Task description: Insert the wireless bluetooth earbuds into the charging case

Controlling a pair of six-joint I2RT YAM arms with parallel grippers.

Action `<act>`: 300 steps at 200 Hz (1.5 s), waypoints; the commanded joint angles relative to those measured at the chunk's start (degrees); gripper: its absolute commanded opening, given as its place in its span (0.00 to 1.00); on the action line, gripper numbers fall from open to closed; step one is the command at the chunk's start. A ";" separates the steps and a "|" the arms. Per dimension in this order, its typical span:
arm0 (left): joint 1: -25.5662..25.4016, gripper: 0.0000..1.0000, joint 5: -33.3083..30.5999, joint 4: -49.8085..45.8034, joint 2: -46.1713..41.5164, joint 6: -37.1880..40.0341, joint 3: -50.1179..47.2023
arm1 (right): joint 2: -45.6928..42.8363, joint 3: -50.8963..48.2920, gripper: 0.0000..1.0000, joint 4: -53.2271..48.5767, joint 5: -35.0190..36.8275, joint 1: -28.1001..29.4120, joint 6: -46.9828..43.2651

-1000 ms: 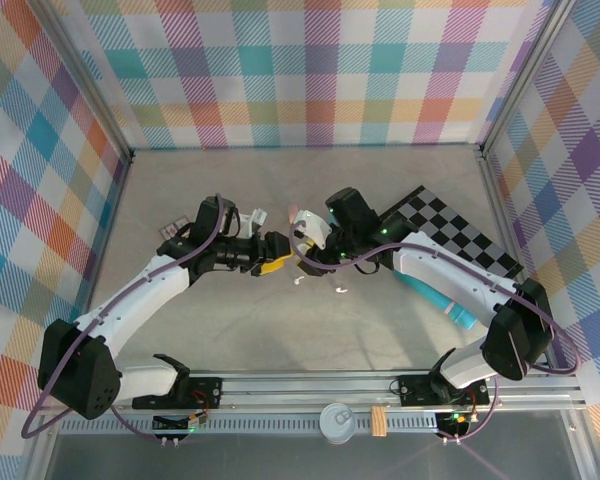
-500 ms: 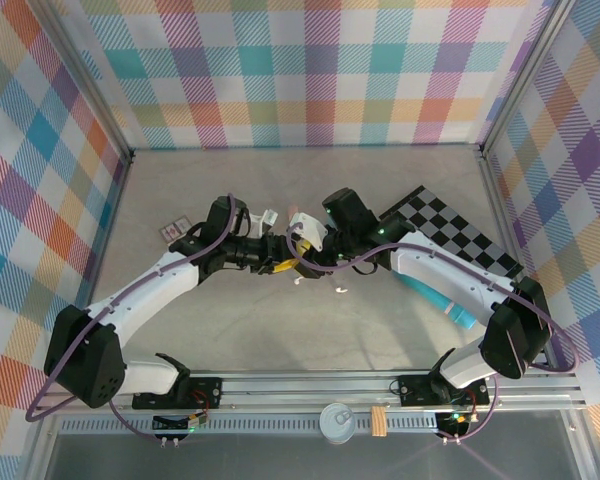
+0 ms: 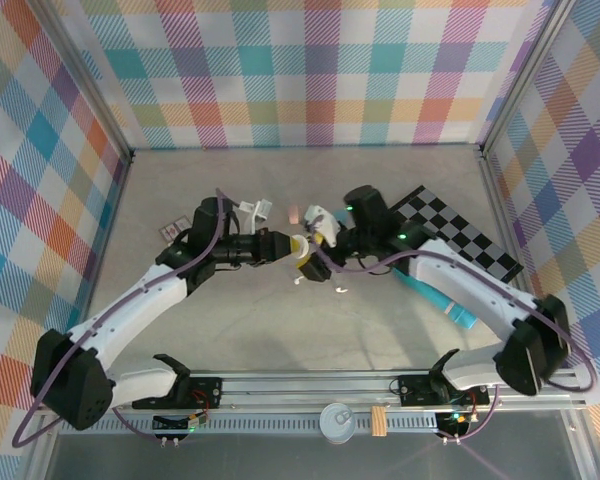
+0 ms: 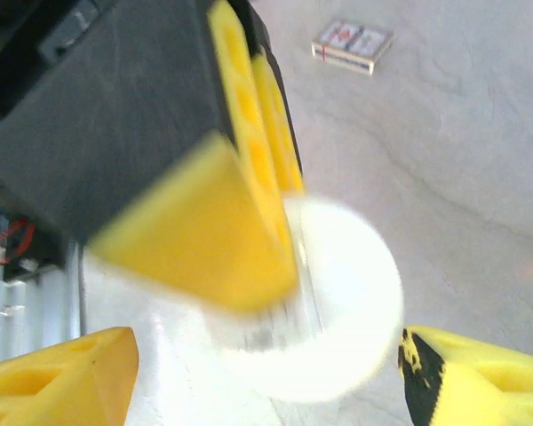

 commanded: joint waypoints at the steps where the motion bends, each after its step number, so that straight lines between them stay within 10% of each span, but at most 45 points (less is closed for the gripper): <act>1: -0.58 0.04 -1.14 11.97 -3.37 7.88 -2.84 | -5.75 -3.95 0.76 9.59 -18.19 -5.26 8.10; 45: -0.58 0.03 2.09 47.11 -7.26 7.74 -13.91 | -8.58 -7.47 0.70 26.91 -34.10 -12.26 30.48; 118: -0.96 0.03 7.36 64.41 -1.25 0.17 -13.21 | -4.47 -6.25 0.50 39.91 -34.62 -10.58 39.79; 234: -1.23 0.04 10.14 71.62 2.58 -4.18 -13.65 | -0.43 -2.55 0.37 41.94 -34.09 -8.48 38.79; 300: -1.22 0.09 9.73 71.53 3.25 -3.85 -13.52 | 0.03 -1.96 0.11 40.28 -34.44 -8.31 37.19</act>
